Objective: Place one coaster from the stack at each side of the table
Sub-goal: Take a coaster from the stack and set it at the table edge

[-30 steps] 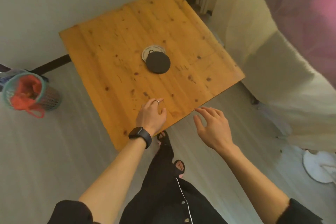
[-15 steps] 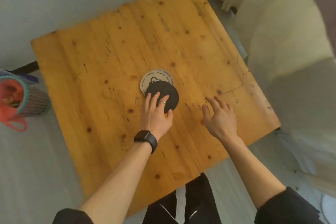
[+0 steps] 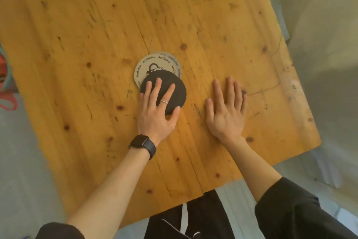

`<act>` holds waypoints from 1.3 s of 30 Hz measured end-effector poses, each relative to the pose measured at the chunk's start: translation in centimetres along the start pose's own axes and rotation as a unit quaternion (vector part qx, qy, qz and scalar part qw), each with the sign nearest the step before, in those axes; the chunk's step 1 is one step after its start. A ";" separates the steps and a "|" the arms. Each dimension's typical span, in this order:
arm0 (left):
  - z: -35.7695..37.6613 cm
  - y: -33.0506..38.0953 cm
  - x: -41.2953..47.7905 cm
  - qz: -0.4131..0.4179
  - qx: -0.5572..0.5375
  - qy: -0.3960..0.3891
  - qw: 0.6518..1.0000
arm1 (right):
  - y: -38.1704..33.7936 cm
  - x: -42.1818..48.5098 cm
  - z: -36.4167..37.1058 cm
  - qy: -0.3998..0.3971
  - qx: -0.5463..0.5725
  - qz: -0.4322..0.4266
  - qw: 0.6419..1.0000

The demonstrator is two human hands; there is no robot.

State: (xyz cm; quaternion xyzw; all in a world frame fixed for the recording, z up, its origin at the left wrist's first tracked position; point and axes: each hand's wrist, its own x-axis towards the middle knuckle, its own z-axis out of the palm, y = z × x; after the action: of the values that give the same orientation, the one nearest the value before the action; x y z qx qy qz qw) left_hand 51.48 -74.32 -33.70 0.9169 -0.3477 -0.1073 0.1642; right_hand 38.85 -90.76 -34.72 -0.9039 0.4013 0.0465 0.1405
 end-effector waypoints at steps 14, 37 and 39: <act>-4.5 0.8 4.1 0.182 0.301 -0.140 0.926 | 0.1 0.4 -1.4 -0.129 0.006 -0.008 0.992; -7.2 7.6 -5.4 -0.395 -0.649 -0.098 0.643 | 0.5 -6.5 -8.8 -0.248 0.518 0.172 0.800; -6.1 7.8 -7.7 -0.408 -0.611 -0.121 0.668 | 1.5 -8.5 -7.6 -0.224 0.485 0.188 0.824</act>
State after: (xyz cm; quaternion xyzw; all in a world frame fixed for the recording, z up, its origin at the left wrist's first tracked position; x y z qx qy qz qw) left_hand 43.03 -73.27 -24.55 0.6409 0.1872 -0.4621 0.5836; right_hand 31.82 -87.91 -26.15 -0.5913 0.4915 0.0726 0.6352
